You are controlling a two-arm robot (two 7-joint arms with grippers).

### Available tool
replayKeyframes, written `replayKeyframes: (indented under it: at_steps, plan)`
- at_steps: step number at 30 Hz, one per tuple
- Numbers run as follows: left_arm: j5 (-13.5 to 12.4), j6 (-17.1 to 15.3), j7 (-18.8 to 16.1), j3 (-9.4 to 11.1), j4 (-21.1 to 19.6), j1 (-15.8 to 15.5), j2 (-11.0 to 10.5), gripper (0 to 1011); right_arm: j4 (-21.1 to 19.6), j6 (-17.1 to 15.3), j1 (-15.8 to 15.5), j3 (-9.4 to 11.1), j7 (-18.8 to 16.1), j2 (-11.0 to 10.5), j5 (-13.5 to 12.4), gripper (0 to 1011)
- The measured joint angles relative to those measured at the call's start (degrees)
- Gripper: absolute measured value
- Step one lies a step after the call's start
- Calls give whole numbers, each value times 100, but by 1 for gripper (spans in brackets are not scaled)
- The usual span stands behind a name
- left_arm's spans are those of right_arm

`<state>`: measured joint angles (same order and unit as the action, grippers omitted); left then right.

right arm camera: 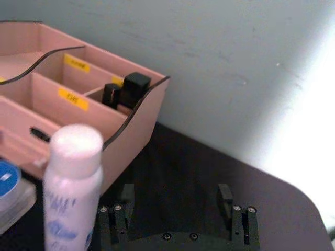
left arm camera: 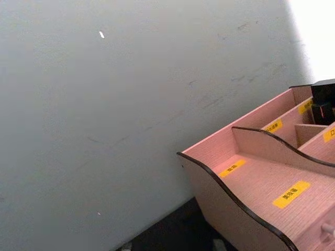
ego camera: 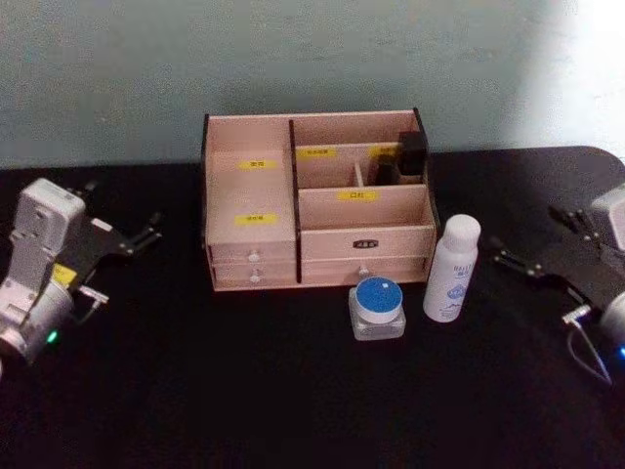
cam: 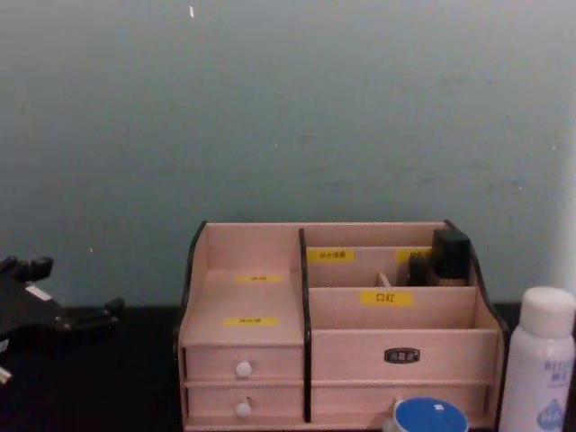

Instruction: Pick up the facial cleanser and watermelon frost from the table and place them into the tiered storage box.

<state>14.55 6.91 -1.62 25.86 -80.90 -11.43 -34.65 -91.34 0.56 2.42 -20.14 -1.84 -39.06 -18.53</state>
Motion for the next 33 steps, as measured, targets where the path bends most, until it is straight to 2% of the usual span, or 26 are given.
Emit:
replayKeyframes:
  at_steps: [5,8,12,15,17,23,29,33]
  plan:
    - [0,0,0,0,0,0,0,1001,-340,-151,-336,172,-222,-183,-205,1000]
    - [0,0,0,0,0,0,0,1001,-585,-211,-572,306,-497,-273,-464,1000]
    - [0,0,0,0,0,0,0,1001,-716,-210,-711,389,-721,-278,-671,1000]
    - [0,0,0,0,0,0,0,1001,-774,-165,-804,465,-949,-176,-897,1000]
    - [0,0,0,0,0,0,0,1001,-774,-148,-816,476,-1013,-117,-954,1000]
    - [0,0,0,0,0,0,0,1001,-686,-122,-766,449,-1139,101,-985,1000]
    - [0,0,0,0,0,0,0,1001,-443,-122,-563,366,-1196,379,-841,1000]
    - [0,0,0,0,0,0,0,1001,-323,-134,-454,337,-1245,489,-779,1000]
